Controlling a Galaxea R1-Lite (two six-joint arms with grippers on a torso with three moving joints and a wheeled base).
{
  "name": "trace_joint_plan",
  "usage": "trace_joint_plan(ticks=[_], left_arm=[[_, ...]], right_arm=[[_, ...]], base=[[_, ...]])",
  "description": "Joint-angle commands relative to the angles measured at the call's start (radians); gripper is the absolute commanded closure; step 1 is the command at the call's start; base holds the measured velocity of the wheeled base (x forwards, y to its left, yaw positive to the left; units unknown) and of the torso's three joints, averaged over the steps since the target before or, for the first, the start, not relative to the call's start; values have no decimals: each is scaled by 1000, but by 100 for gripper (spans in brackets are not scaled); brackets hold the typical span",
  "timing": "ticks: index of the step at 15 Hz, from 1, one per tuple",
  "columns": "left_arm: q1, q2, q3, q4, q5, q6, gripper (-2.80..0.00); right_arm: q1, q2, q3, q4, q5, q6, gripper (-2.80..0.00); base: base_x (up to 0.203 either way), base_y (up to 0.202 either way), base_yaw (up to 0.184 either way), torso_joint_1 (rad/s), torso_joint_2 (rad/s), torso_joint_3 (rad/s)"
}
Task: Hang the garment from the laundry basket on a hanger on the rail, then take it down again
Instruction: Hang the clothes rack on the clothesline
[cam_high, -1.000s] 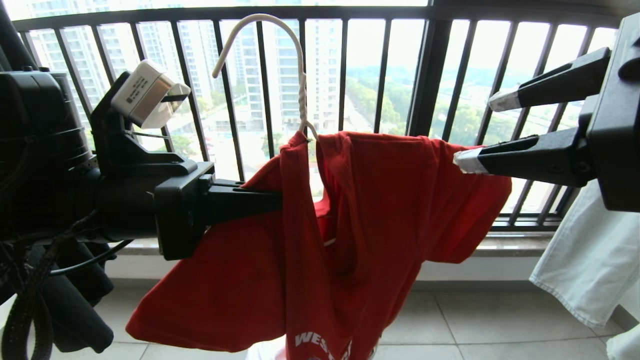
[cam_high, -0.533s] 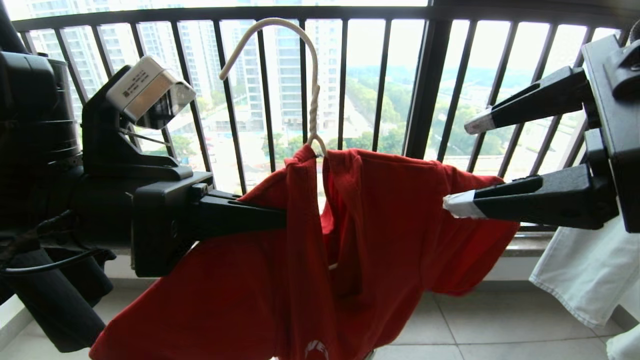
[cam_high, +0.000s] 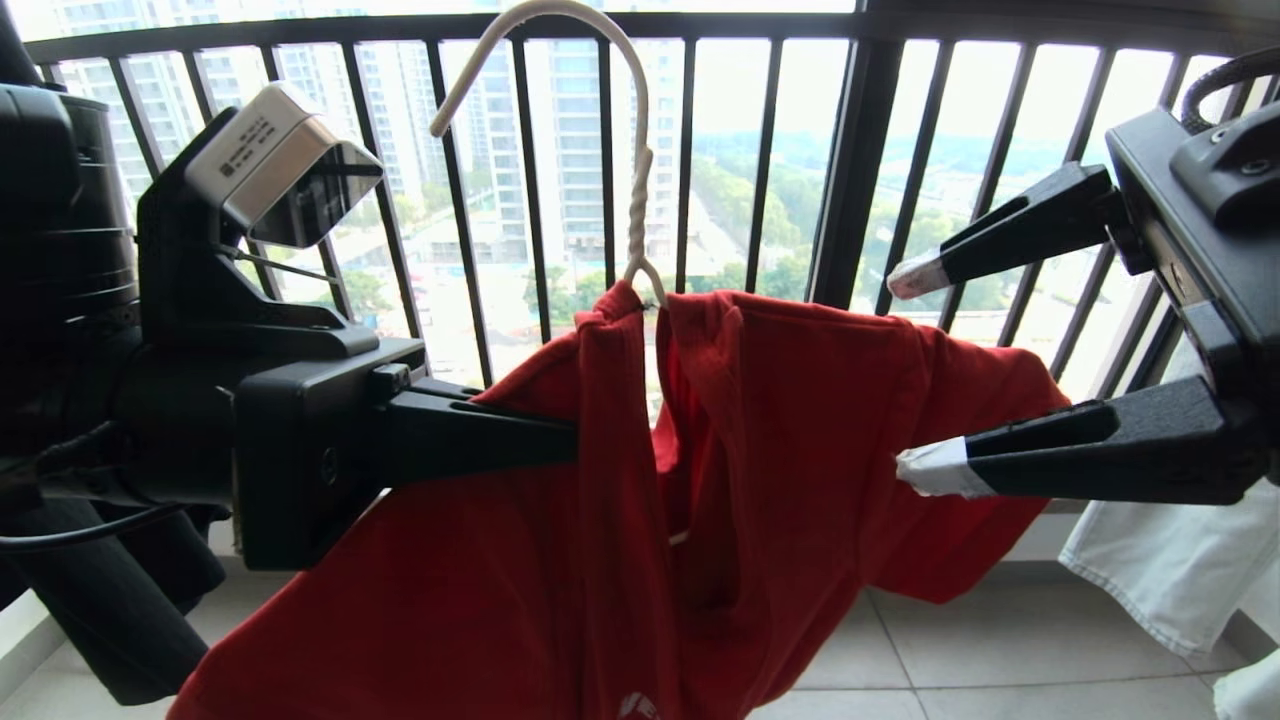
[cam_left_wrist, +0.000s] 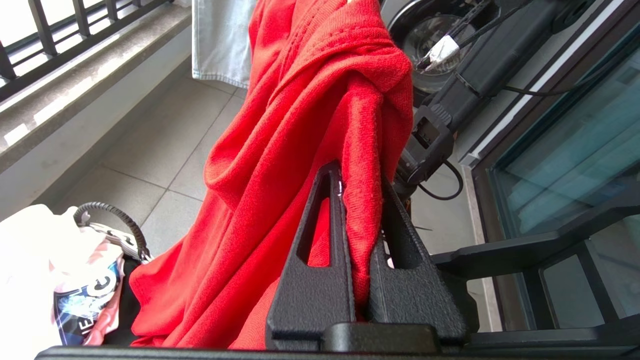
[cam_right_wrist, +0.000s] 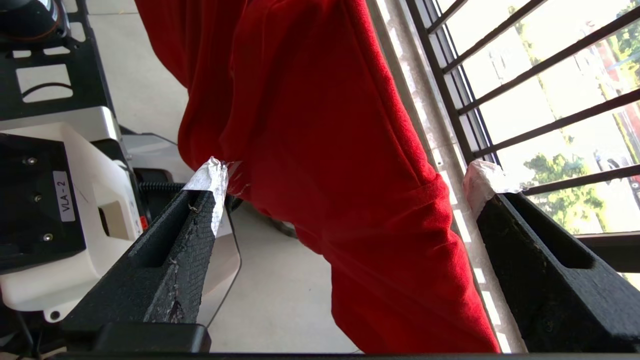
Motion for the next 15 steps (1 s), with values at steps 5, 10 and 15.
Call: trace_joint_plan(ticks=[5, 10, 15], left_arm=[[-57, -23, -4, 51, -5, -1, 0], [-57, -51, -1, 51, -5, -1, 0], [-57, -78, 14, 39, -7, 0, 0]], right_arm=[[-35, 55, -16, 22, 40, -9, -280], [-35, 68, -9, 25, 90, -7, -280], [-45, 55, -7, 54, 176, -6, -280]], base=[[0, 0, 0, 0, 0, 0], [0, 0, 0, 0, 0, 0], [0, 0, 0, 0, 0, 0]])
